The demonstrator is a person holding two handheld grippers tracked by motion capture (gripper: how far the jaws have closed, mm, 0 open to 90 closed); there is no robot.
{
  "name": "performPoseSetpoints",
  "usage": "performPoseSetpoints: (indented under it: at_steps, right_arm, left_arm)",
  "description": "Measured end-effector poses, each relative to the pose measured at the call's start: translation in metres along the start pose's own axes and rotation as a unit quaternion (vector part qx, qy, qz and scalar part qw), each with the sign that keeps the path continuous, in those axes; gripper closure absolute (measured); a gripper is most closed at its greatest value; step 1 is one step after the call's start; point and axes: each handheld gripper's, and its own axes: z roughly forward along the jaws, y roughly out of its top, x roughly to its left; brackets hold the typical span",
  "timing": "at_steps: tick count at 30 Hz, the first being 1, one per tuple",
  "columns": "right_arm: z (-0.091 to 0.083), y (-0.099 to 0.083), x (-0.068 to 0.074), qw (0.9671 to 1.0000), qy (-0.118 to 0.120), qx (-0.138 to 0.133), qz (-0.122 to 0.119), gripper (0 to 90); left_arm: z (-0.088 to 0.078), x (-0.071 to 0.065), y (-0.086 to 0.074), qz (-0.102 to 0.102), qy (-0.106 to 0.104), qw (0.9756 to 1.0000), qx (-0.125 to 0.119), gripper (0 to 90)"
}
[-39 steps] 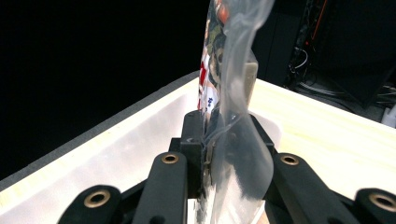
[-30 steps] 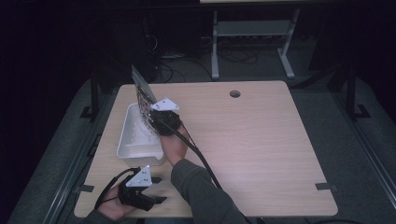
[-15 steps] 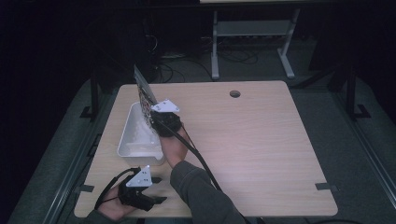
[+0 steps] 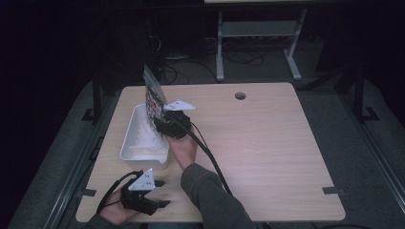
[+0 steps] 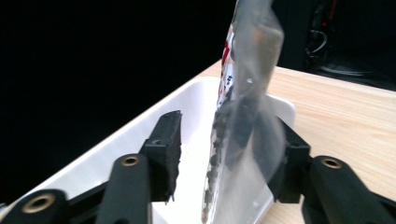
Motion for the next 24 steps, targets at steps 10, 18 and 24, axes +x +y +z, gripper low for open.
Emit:
performPoseSetpoints:
  at_steps: [10, 18, 24]
  right_arm:
    - [-0.009, -0.001, -0.010, 0.9990, 0.041, 0.015, 0.008, 38.2]
    - [-0.023, -0.002, -0.018, 0.9986, 0.050, 0.017, 0.009, 36.2]
    - [-0.034, -0.005, -0.023, 0.9976, 0.068, 0.014, 0.008, 34.4]
  left_arm:
    - [0.000, 0.001, 0.001, 0.002, 0.002, 1.0000, 0.000, 32.9]
    - [0.002, 0.000, 0.002, 0.000, 0.002, 1.0000, -0.001, 32.5]
    - [0.002, 0.001, 0.003, 0.003, 0.002, 1.0000, 0.000, 32.2]
